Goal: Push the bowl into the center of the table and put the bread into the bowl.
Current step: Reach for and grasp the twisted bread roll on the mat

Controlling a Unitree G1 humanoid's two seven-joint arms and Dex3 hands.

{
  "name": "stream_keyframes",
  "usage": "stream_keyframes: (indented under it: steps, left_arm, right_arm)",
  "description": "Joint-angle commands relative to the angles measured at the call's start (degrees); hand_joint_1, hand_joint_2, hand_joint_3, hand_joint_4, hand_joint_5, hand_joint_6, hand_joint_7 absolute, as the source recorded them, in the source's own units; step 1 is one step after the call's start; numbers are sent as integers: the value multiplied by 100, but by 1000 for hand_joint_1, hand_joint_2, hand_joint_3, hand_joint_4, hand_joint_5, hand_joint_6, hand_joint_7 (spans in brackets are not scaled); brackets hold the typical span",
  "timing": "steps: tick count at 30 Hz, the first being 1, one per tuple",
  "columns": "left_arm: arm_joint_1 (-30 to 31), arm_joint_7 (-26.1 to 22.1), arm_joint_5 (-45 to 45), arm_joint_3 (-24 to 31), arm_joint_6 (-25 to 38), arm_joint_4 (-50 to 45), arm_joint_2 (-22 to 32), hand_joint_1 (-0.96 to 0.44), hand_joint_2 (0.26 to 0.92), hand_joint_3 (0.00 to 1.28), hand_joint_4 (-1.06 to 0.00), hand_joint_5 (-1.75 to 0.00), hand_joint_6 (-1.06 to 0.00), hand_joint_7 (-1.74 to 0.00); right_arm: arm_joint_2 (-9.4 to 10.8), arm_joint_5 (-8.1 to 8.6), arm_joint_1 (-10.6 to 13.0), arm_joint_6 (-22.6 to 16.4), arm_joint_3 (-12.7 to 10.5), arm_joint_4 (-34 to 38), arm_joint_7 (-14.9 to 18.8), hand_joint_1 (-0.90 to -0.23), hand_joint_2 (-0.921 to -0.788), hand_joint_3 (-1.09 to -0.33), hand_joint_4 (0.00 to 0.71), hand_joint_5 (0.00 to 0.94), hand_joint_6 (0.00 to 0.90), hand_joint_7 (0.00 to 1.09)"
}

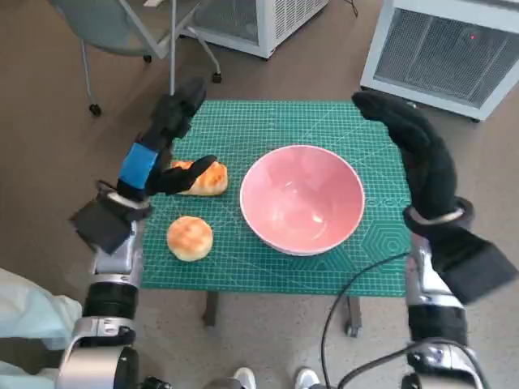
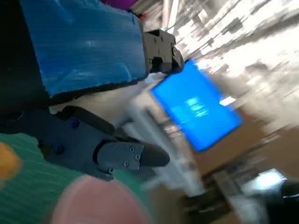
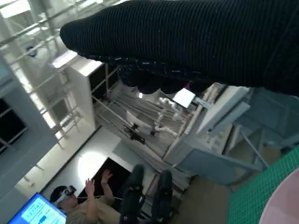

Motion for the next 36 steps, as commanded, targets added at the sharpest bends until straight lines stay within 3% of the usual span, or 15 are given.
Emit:
stream_keyframes:
  steps: [1, 5, 10, 21, 36]
  left_arm:
    - [-221, -190, 737, -418, 1453, -591, 569, -302, 793, 31, -31, 0, -83, -165]
    - [-364, -431, 1108, -700, 2561, -959, 682, -57, 754, 15, -6, 1, -85, -106]
    - [-465, -261, 1405, -930, 3102, -1066, 544, 41, 756, 15, -14, -2, -125, -66]
    - [-898, -147, 2042, -1644, 3542, -648, 435, -8, 744, 4, -38, -4, -165, -37]
    - [-1903, -91, 2503, -2423, 3824, 1132, 35, -57, 736, 4, -58, -5, -193, -22]
  right_arm:
    - [-93, 104, 249, 129, 56, -272, 85, -603, -921, -687, 120, 8, -1, 433]
    - [-131, 112, 291, 110, 45, -345, 61, -603, -921, -685, 121, 8, -1, 435]
    - [-163, 164, 296, 79, 34, -340, 92, -595, -921, -691, 122, 8, -1, 436]
    - [-179, 183, 329, 90, 48, -394, 70, -579, -921, -703, 119, 5, -1, 436]
    - [-176, 241, 361, 145, 44, -395, 58, -577, -921, -709, 118, 3, -1, 408]
